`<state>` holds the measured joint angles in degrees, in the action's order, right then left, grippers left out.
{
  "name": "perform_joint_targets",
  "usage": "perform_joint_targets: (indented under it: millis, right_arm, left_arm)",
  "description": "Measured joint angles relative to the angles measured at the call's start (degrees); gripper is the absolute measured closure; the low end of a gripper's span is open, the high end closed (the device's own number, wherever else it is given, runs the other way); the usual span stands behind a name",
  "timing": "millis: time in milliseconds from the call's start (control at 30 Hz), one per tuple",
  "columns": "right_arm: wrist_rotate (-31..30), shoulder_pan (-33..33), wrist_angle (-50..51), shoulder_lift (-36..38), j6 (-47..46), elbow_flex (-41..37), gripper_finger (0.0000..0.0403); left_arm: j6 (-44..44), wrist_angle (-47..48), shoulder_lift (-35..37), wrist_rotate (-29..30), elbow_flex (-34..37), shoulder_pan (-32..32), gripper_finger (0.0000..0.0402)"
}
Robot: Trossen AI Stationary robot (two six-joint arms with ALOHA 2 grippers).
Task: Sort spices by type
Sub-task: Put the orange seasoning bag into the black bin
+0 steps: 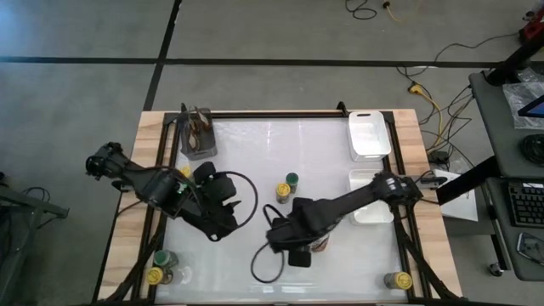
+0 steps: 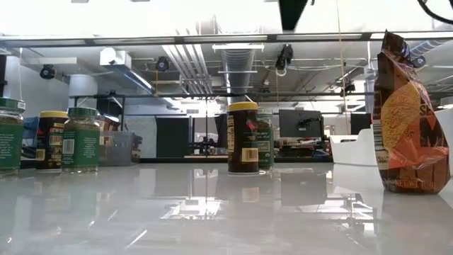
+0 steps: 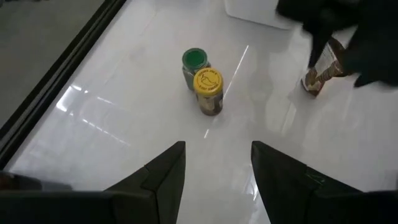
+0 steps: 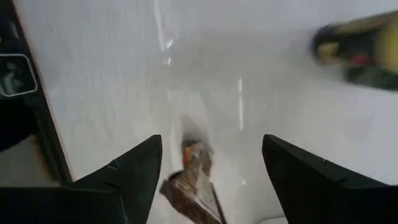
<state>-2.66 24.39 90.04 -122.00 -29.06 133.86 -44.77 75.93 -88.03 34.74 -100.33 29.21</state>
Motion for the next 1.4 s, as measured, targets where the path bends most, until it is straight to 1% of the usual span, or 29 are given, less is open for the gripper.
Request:
perform_joint_targets:
  millis: [100, 200, 300, 400, 533, 700, 800, 900, 967, 1100, 1167, 1233, 1300, 1400]
  right_arm:
    - [-1.5, 2.86, 0.0, 3.91, 0.31, -0.1, 0.0129]
    - [-2.48, 6.31, -0.03, 7.76, -0.24, -0.64, 0.0131]
    - [-5.46, 10.23, -0.03, 11.15, -0.96, -2.88, 0.0137]
    - [-9.57, 13.89, 0.0, 14.17, -3.5, -7.47, 0.0144]
    - [-9.83, 16.92, 0.1, 16.26, -5.79, -15.45, 0.0152]
    - [-9.34, 17.88, 0.05, 16.54, -5.19, -24.97, 0.0158]
    - [-8.65, 17.53, 0.05, 16.74, -0.98, -27.37, 0.0155]
    - [-7.65, 16.74, -0.05, 17.07, 7.4, -27.45, 0.0148]
    - [-7.71, 16.5, -0.15, 17.26, 16.33, -27.29, 0.0144]
    - [-7.95, 16.35, -0.4, 17.34, 38.35, -27.44, 0.0137]
    - [-7.85, 15.8, -0.7, 17.31, 45.51, -27.82, 0.0136]
    - [-7.88, 14.56, -1.37, 17.25, 48.12, -28.56, 0.0138]
    - [-7.91, 12.68, -2.3, 17.2, 48.17, -29.68, 0.0144]
    - [-7.96, 9.7, -3.26, 17.2, 47.93, -31.24, 0.0156]
  left_arm:
    - [-2.3, 0.77, 0.26, 0.23, 1.3, 1.95, 0.0235]
    - [-4.07, 0.52, 0.17, -1.38, 3.55, 4.36, 0.0235]
    - [-6.45, -0.38, 0.11, -1.85, 6.46, 6.49, 0.0235]
    - [-8.5, -2.4, 0.09, -1.89, 9.27, 7.76, 0.0235]
    - [-10.66, -4.06, 0.04, -2.32, 11.78, 8.37, 0.0235]
    - [-12.39, -4.38, 0.02, -2.78, 13.66, 8.47, 0.0235]
    - [-13.22, -4.41, -0.02, -3.46, 13.79, 8.96, 0.0235]
    - [-14.69, -4.48, -0.02, -3.99, 13.79, 10.0, 0.0235]
    - [-15.78, -4.59, -0.02, -4.01, 13.79, 11.13, 0.0235]
    - [-19.38, -5.7, -0.02, -4.0, 13.79, 13.62, 0.0235]
    - [-20.8, -7.38, -0.02, -3.95, 13.79, 14.92, 0.0235]
    - [-21.9, -9.54, -0.03, -3.84, 13.79, 15.98, 0.0235]
    - [-22.77, -11.54, -0.04, -3.37, 13.79, 16.95, 0.0235]
    - [-23.78, -13.28, -0.04, -1.16, 13.79, 18.14, 0.0235]
